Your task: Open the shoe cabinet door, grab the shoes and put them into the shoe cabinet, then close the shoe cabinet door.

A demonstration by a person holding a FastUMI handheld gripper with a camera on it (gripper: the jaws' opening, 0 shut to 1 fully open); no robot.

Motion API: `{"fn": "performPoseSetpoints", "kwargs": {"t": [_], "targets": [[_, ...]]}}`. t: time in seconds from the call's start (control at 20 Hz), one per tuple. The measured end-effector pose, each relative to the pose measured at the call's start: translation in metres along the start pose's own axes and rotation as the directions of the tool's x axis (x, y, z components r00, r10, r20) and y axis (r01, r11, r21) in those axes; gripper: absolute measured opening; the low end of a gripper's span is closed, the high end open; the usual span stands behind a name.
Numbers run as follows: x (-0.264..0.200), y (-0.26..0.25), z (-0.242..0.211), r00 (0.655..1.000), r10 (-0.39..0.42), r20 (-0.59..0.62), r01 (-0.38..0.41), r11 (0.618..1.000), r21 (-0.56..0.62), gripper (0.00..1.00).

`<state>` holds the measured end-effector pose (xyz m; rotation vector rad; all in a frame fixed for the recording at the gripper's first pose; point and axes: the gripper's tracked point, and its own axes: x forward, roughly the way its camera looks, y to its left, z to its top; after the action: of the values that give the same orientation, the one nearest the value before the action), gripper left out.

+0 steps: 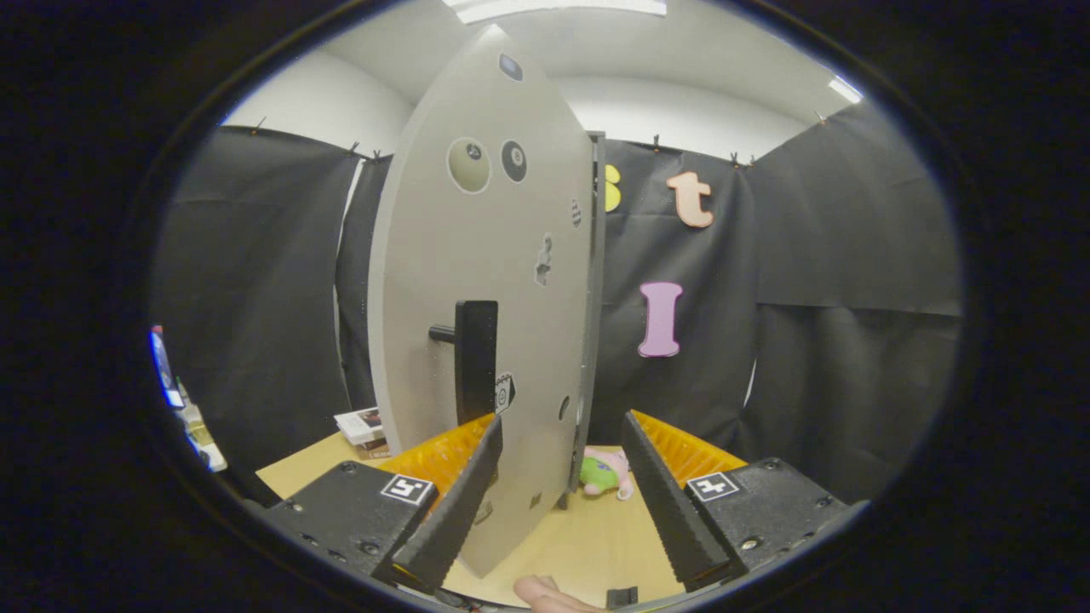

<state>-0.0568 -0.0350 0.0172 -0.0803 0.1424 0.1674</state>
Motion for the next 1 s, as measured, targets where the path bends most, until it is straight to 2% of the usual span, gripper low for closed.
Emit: {"fn": "performPoseSetpoints", "kwargs": {"t": [0.35, 0.5, 0.6, 0.7, 0.95, 1.0], "targets": [[0.039, 0.055, 0.0, 1.0, 0.025, -0.018, -0.025, 1.0, -0.002, 0.94], [0.06, 0.088, -0.001, 0.997, 0.069, -0.021, -0.07, 0.997, -0.033, 0.94], [0.073, 0.121, -0.01, 0.991, 0.127, -0.045, -0.128, 0.991, -0.027, 0.95], [0.089, 0.143, -0.014, 0.989, 0.138, -0.061, -0.139, 0.99, -0.019, 0.97], [0.145, 0.178, -0.004, 0.998, 0.053, 0.026, -0.052, 0.998, -0.023, 0.98], [0.152, 0.184, -0.006, 0.998, 0.041, 0.041, -0.04, 0.999, -0.02, 0.95]]}}
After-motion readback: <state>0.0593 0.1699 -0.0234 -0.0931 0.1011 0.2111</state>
